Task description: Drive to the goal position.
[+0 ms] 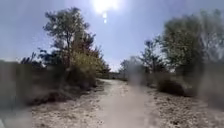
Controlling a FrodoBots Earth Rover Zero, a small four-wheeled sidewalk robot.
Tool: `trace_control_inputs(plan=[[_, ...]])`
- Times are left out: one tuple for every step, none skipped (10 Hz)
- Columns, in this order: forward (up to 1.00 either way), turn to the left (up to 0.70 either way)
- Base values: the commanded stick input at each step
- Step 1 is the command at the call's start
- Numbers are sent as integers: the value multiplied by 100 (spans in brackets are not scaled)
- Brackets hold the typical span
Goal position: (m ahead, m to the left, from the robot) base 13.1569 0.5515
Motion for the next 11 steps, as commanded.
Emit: trace_control_inputs(plan=[[70, 0], [70, 0], [70, 0], [70, 0], [70, 0], [70, 0], [70, 0], [70, 0], [70, 0], [70, 0], [70, 0]])
